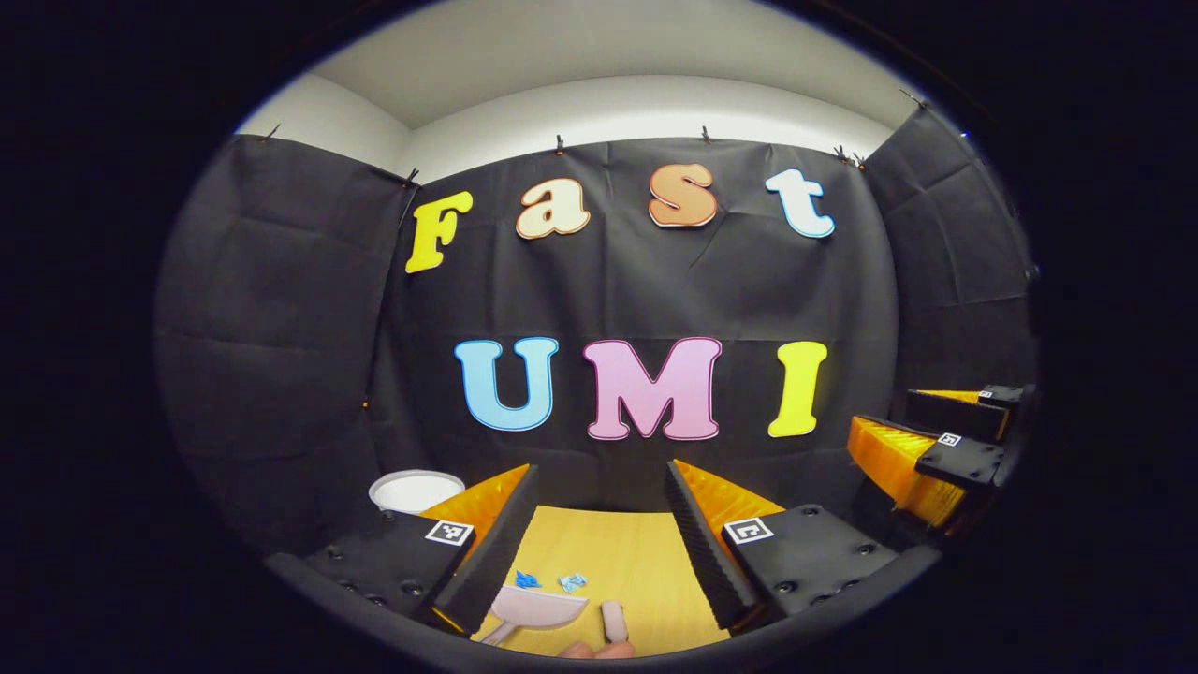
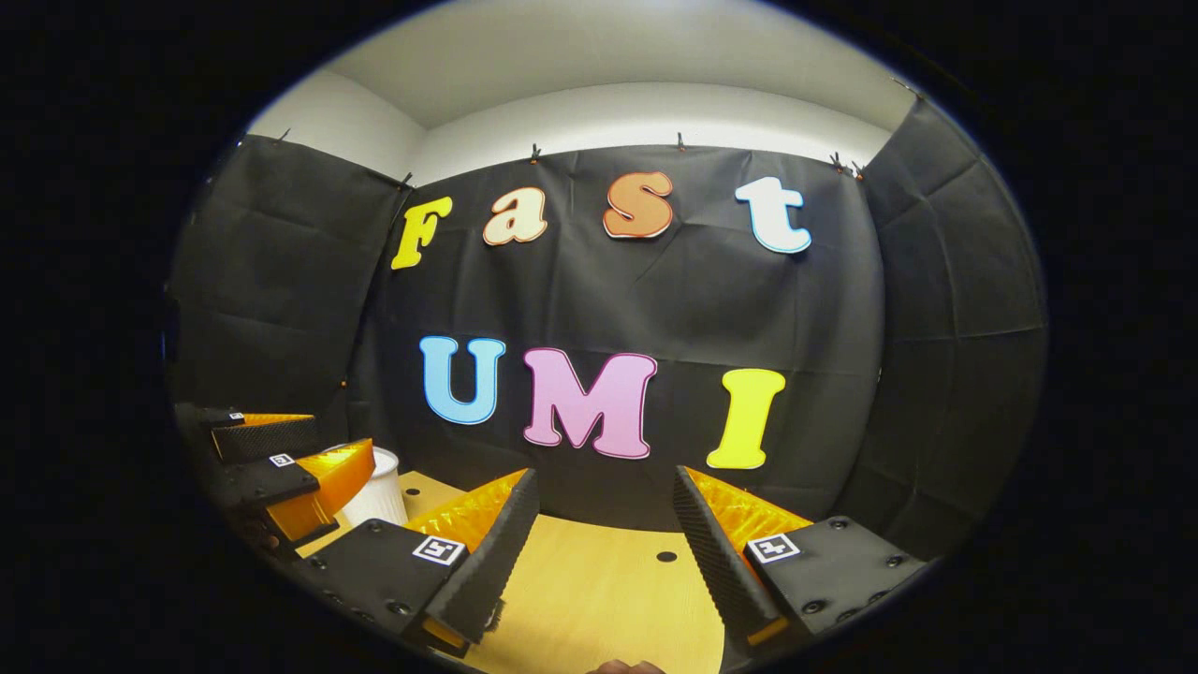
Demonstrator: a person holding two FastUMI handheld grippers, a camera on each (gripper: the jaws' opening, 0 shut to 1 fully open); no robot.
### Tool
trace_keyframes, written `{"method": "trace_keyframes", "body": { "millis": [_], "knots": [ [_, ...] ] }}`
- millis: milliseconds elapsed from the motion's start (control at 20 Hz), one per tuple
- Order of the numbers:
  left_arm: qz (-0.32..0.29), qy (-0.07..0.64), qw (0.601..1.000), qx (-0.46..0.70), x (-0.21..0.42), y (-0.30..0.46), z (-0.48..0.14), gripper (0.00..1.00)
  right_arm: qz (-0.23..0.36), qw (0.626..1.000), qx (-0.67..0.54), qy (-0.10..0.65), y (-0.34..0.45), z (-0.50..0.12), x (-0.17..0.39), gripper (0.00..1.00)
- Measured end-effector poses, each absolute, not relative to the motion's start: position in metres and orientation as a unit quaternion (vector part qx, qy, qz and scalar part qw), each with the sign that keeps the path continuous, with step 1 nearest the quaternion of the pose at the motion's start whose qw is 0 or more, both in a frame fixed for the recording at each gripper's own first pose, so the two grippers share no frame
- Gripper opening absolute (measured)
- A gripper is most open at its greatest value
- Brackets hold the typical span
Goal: Pick up the small broom and dustpan from the desktop, sweep the trash into the dustpan with the broom, and then empty the trash into the garbage bin.
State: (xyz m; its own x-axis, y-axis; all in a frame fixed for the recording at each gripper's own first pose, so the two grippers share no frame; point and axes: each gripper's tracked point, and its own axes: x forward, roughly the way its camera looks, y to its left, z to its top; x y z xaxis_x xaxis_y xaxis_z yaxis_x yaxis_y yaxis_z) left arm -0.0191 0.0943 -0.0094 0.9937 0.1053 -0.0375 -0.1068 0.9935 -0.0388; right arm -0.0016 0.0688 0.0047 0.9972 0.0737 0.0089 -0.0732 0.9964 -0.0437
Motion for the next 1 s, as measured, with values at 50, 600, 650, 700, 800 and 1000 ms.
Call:
{"method": "trace_keyframes", "body": {
  "millis": [50, 600, 650, 700, 800, 1000],
  "knots": [
    [0.055, 0.016, 0.998, -0.016, -0.020, 0.102, -0.010, 0.79, 0.036, 0.999, -0.024, -0.007, 0.075, 0.004, -0.002, 0.89],
    [0.022, 0.018, 1.000, -0.012, -0.018, 0.116, -0.024, 0.80, 0.013, 1.000, -0.027, -0.001, 0.098, -0.006, -0.004, 0.94],
    [0.020, 0.018, 1.000, -0.013, -0.017, 0.114, -0.024, 0.80, 0.012, 1.000, -0.028, -0.003, 0.098, -0.006, -0.005, 0.89],
    [0.017, 0.018, 1.000, -0.015, -0.017, 0.112, -0.025, 0.79, 0.010, 1.000, -0.029, -0.004, 0.098, -0.006, -0.006, 0.89],
    [0.015, 0.016, 1.000, -0.016, -0.017, 0.109, -0.025, 0.79, 0.007, 0.999, -0.032, -0.005, 0.095, -0.006, -0.007, 0.94],
    [0.009, 0.011, 1.000, -0.017, -0.014, 0.103, -0.021, 0.79, -0.003, 1.000, -0.028, -0.004, 0.087, -0.005, -0.009, 0.93]
  ]
}}
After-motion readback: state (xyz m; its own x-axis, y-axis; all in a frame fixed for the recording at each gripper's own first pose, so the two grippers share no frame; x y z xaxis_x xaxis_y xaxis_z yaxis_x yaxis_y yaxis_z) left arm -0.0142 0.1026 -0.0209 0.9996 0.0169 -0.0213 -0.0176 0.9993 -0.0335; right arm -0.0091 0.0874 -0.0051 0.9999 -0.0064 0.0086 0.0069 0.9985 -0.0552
